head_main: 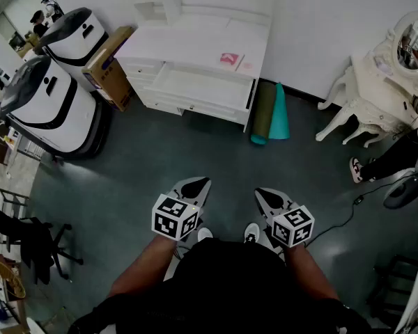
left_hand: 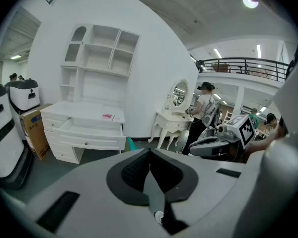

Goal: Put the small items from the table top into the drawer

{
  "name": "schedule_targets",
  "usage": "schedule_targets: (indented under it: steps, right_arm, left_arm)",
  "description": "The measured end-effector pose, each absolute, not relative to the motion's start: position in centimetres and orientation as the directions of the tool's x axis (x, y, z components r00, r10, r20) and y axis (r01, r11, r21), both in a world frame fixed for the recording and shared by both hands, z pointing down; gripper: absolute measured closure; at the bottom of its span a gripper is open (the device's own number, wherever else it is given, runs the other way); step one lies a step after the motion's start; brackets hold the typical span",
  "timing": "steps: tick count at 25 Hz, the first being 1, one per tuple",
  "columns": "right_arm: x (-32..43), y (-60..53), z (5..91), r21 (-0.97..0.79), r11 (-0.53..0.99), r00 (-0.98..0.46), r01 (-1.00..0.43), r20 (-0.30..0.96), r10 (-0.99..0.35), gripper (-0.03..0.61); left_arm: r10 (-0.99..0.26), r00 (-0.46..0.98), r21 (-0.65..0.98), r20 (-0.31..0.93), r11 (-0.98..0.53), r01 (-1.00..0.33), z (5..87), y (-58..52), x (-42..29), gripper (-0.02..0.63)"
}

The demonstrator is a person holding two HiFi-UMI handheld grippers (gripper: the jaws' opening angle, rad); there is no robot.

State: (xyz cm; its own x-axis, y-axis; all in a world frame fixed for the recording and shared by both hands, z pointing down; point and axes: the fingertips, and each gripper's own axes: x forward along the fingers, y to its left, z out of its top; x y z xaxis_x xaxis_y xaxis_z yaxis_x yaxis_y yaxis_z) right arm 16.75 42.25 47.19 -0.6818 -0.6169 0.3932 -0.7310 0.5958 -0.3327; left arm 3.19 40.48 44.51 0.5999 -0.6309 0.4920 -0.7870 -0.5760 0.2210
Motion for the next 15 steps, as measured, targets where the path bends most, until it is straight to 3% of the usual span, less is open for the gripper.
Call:
schedule_targets:
  steps: [15]
  right_arm:
    - [16.24,42.33,47.11,-0.345,0.605,-0.695,-0.718,0.398,-0.599,0.552]
  left_arm:
    - [-0.632,0.602,0.208,0.489,-0.585,-0.784,44.17,40.48,2.99,0.603]
